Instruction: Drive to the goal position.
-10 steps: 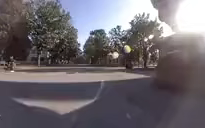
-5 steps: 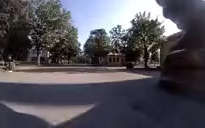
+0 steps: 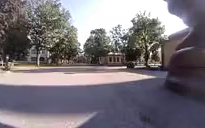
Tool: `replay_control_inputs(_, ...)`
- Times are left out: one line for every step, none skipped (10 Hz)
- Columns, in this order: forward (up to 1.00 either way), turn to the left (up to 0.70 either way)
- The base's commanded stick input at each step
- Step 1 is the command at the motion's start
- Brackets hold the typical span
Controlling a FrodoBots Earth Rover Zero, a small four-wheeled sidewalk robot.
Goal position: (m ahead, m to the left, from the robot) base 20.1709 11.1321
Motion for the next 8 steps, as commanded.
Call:
replay_control_inputs(0.60,0.00)
replay_control_inputs(0.60,0.00)
replay_control_inputs(0.60,0.00)
replay_control_inputs(0.60,0.00)
replay_control_inputs(0.60,0.00)
replay_control_inputs(0.60,0.00)
replay_control_inputs(0.60,0.00)
replay_control_inputs(0.60,0.00)
